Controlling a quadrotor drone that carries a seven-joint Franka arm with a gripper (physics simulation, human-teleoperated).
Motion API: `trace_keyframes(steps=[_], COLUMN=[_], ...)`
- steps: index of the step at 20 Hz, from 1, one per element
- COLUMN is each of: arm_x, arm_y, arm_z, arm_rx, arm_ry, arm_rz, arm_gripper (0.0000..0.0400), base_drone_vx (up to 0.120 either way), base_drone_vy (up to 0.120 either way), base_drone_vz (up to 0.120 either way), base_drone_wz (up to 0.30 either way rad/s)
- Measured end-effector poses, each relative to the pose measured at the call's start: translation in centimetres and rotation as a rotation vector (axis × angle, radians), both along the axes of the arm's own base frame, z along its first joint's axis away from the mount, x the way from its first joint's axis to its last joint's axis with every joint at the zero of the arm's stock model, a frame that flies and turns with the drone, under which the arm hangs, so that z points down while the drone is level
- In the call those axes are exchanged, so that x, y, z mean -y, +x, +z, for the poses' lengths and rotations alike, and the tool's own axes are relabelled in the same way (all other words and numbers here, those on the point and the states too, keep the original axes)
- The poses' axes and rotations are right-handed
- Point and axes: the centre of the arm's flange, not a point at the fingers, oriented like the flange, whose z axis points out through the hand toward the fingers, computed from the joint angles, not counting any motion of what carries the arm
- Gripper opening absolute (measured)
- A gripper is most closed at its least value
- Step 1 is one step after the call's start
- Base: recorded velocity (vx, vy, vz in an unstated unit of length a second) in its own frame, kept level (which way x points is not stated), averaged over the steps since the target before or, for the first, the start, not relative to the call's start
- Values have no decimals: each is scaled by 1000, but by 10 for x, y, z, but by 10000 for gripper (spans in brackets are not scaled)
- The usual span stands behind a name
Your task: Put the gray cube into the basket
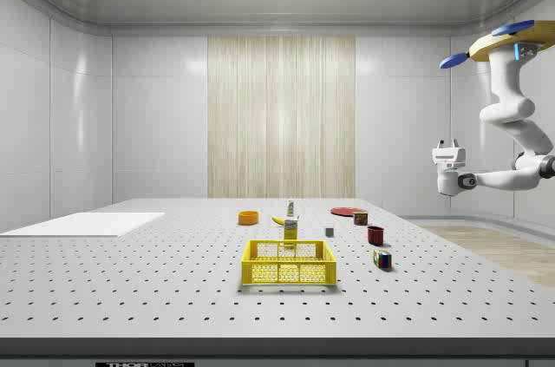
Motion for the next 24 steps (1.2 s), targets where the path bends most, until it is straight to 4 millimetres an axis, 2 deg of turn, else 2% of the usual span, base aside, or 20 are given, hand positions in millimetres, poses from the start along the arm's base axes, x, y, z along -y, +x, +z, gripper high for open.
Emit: trace_keyframes(steps=[4, 12, 17, 24], arm_x=[0, 0, 0, 0], arm_y=[-4, -1, -1, -1], arm_z=[30, 75, 87, 92], arm_rx=[3, 9, 13, 19], arm_ry=[0, 0, 0, 0], arm_rz=[0, 0, 0, 0], arm_gripper=[400, 400, 400, 400], base_drone_vx=[20, 120, 120, 120], base_drone_vy=[-110, -120, -120, -120], base_drone_vz=[0, 0, 0, 0], base_drone_wz=[0, 0, 0, 0])
